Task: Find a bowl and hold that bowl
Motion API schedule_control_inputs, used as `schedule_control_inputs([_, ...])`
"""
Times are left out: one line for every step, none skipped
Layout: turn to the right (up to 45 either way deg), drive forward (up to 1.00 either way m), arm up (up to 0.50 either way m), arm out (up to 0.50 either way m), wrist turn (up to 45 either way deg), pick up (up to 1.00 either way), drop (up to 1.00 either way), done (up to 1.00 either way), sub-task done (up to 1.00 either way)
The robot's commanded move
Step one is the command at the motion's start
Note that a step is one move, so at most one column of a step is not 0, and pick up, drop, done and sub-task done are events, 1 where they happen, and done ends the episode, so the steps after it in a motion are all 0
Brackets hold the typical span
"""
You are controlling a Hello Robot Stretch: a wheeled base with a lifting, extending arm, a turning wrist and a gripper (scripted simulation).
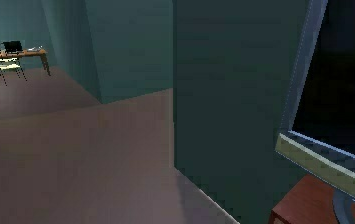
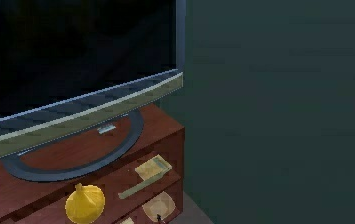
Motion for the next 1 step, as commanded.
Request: schedule_control_inputs([0.0, 0.00, 0.10, 0.00, 0.0, 0.00, 0.00, 0.00, 0.00])
